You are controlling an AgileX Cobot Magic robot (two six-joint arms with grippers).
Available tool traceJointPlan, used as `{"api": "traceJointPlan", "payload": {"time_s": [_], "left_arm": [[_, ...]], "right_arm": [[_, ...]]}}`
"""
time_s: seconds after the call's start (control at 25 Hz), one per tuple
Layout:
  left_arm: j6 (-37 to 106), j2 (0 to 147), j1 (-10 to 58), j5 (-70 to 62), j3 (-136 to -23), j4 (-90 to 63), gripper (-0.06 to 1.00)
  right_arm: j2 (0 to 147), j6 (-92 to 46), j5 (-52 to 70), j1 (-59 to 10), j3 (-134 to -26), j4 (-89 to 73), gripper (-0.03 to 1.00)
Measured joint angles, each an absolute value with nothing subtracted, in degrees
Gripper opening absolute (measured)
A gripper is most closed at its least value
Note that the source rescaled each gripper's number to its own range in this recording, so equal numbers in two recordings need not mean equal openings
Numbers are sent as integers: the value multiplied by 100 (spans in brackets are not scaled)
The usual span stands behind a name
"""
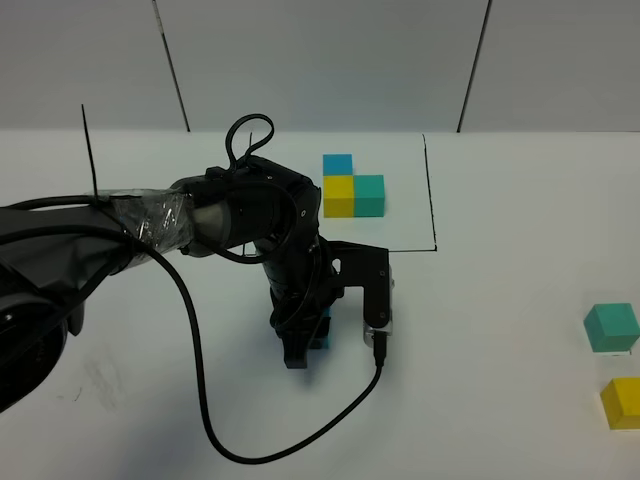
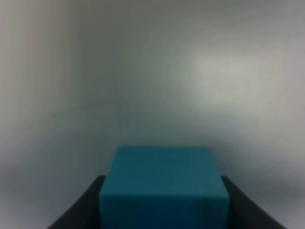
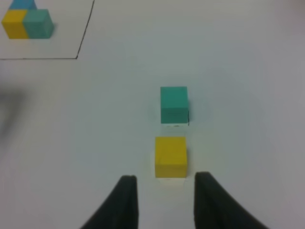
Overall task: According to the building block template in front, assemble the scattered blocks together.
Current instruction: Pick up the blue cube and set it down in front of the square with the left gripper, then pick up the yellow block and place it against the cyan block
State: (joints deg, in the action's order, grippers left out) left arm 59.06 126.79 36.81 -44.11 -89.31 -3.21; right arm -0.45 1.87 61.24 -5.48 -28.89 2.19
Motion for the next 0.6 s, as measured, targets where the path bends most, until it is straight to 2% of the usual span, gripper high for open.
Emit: {"api": "traceJointPlan", "payload": {"time_s": [0.04, 0.12, 0.28, 0.32, 0.36, 0.44, 0.6], "left_arm": [[5906, 12679, 3681, -4396, -8935, -329, 0], [5906, 12683, 3681, -4383, -8935, -340, 11], [5887, 12671, 3681, -4366, -8937, -342, 71], [5857, 12638, 3681, -4355, -8937, -342, 85], [5821, 12577, 3681, -4343, -8937, -342, 93], [5733, 12394, 3681, -4323, -8937, -342, 99], [5214, 11676, 3681, -4326, -8937, -317, 100]], "right_arm": [[-45, 187, 6124, -548, -2889, 219, 0], [-45, 187, 6124, -548, -2889, 219, 0], [-45, 187, 6124, -548, -2889, 219, 0], [-45, 187, 6124, -548, -2889, 219, 0], [-45, 187, 6124, -548, -2889, 219, 0], [-45, 187, 6124, -548, -2889, 219, 0], [-45, 187, 6124, -548, -2889, 219, 0]]}}
